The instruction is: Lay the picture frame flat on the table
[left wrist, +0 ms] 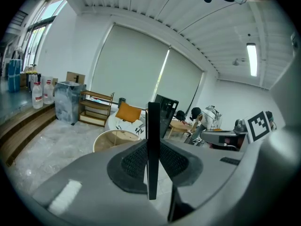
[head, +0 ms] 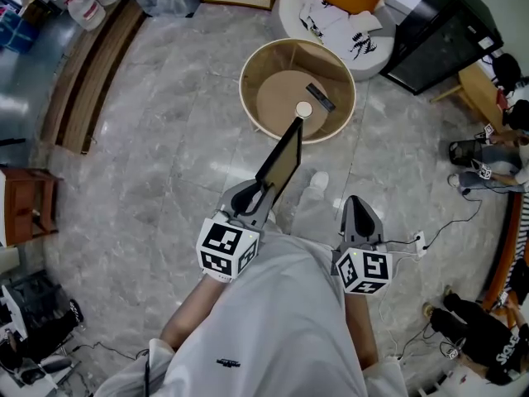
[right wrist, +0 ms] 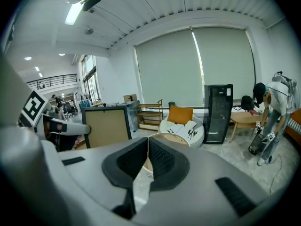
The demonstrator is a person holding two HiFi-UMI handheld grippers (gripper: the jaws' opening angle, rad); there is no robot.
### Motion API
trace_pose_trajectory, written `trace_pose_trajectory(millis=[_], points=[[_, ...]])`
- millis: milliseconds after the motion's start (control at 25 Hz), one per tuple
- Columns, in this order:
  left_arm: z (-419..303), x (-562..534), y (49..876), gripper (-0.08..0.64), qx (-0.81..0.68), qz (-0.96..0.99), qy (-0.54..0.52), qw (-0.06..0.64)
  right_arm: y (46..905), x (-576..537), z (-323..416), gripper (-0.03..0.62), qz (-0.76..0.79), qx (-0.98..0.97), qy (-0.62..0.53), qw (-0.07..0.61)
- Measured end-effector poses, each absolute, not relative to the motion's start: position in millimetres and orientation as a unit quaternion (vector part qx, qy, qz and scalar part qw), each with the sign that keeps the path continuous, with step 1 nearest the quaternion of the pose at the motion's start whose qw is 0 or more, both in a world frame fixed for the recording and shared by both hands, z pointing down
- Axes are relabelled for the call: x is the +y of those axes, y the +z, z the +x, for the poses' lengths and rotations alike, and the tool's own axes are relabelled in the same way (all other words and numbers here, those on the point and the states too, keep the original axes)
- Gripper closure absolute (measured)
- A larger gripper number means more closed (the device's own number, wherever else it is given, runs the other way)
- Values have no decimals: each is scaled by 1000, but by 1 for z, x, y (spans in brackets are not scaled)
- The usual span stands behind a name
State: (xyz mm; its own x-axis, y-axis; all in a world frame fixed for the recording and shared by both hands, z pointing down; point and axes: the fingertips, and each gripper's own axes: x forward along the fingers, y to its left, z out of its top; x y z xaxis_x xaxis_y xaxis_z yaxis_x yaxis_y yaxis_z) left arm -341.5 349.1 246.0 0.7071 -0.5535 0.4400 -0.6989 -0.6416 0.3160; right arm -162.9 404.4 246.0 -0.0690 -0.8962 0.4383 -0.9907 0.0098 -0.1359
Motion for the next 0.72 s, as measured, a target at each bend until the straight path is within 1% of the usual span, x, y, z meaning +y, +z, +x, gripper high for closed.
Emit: trace_pose_trajectory(millis=[160, 360, 520, 720], points=[[-334, 331, 245, 492, -358, 891, 151, 234, 246, 384, -154, 586, 669, -707, 201, 110], [-304, 308, 256, 492, -360, 888, 163, 237, 260, 360, -121, 585, 668, -706, 211, 104], [-263, 271, 259, 491, -361, 883, 178, 240, 267, 319, -77, 586, 663, -707, 224, 101], [-195, 217, 261, 492, -366, 877, 193, 243, 274, 255, -6, 585, 649, -718, 232, 98]])
